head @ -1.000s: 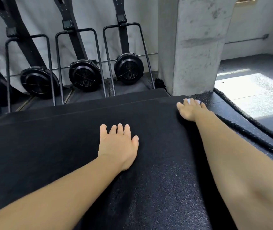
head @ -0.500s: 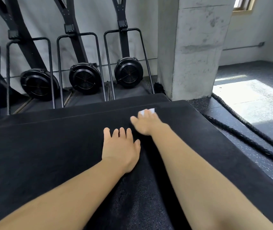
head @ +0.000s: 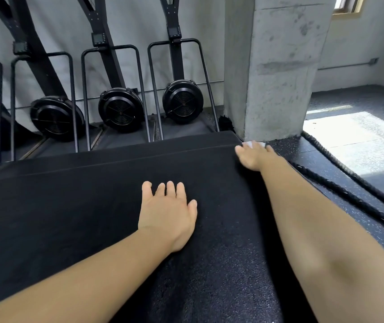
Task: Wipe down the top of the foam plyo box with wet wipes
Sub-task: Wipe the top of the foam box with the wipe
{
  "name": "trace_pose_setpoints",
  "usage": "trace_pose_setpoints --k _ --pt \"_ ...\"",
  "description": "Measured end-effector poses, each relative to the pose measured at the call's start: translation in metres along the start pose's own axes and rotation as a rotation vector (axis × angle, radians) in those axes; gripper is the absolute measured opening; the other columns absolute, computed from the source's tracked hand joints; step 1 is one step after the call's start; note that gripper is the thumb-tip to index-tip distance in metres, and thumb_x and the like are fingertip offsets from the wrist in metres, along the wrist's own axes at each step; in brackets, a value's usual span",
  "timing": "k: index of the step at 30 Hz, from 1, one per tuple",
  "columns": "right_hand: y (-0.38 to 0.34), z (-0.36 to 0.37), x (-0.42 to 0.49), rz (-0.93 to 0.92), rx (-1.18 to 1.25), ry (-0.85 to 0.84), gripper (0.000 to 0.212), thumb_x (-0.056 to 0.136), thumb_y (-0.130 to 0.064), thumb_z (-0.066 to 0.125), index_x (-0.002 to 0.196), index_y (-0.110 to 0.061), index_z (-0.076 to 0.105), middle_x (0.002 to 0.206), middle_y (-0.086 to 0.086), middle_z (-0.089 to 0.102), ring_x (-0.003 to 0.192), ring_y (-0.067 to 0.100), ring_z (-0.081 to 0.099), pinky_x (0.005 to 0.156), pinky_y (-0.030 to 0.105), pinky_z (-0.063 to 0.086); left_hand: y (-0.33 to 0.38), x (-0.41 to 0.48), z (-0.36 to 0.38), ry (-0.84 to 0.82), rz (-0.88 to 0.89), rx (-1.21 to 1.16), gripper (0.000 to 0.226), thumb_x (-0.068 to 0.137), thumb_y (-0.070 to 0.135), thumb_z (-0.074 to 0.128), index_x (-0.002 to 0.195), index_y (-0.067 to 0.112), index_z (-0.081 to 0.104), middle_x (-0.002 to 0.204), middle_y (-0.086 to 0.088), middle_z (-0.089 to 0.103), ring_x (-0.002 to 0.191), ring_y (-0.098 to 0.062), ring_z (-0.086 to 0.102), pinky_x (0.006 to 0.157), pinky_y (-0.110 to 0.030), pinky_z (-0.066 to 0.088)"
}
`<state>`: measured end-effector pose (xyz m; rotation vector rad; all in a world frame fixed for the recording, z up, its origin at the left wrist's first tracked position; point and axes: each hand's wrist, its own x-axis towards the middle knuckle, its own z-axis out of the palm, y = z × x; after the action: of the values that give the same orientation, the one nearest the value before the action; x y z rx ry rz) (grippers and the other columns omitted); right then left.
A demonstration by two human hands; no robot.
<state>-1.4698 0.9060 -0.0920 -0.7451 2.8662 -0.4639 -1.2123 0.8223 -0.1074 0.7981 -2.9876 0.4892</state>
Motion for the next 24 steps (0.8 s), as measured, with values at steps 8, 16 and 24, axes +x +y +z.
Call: trace_pose_setpoints --k 8,16,24 --pt "0.006 0.001 0.001 0.061 -0.018 -0.051 0.064 0.099 -0.048 0.022 0.149 -0.011 0.037 0.155 0.016 0.030 0.143 0.037 0.023 0.117 0.050 0.023 0.000 0.000 -0.001 -0.023 -0.009 -0.013 0.065 0.099 0.045 0.002 0.153 0.010 0.012 0.154 -0.007 0.029 0.141 -0.027 0.026 0.113 -0.052 0.000" --pt "-0.101 0.039 -0.039 -0.349 -0.024 -0.204 0.058 0.099 -0.046 0.022 0.138 -0.012 0.046 0.148 0.010 0.036 0.136 0.033 0.029 0.112 0.049 0.030 0.001 -0.001 -0.005 -0.014 -0.005 -0.021 0.066 0.098 0.045 0.003 0.151 0.009 0.019 0.143 -0.005 0.040 0.134 -0.027 0.033 0.113 -0.053 0.000" --pt "-0.049 0.021 0.001 -0.204 -0.035 -0.079 0.054 0.099 -0.040 0.019 0.142 -0.019 0.043 0.152 0.006 0.035 0.145 0.030 0.022 0.120 0.044 0.015 0.000 0.002 -0.002 -0.015 0.001 -0.005 0.067 0.098 0.045 0.001 0.152 0.010 0.014 0.152 -0.007 0.032 0.140 -0.028 0.028 0.112 -0.052 -0.004"
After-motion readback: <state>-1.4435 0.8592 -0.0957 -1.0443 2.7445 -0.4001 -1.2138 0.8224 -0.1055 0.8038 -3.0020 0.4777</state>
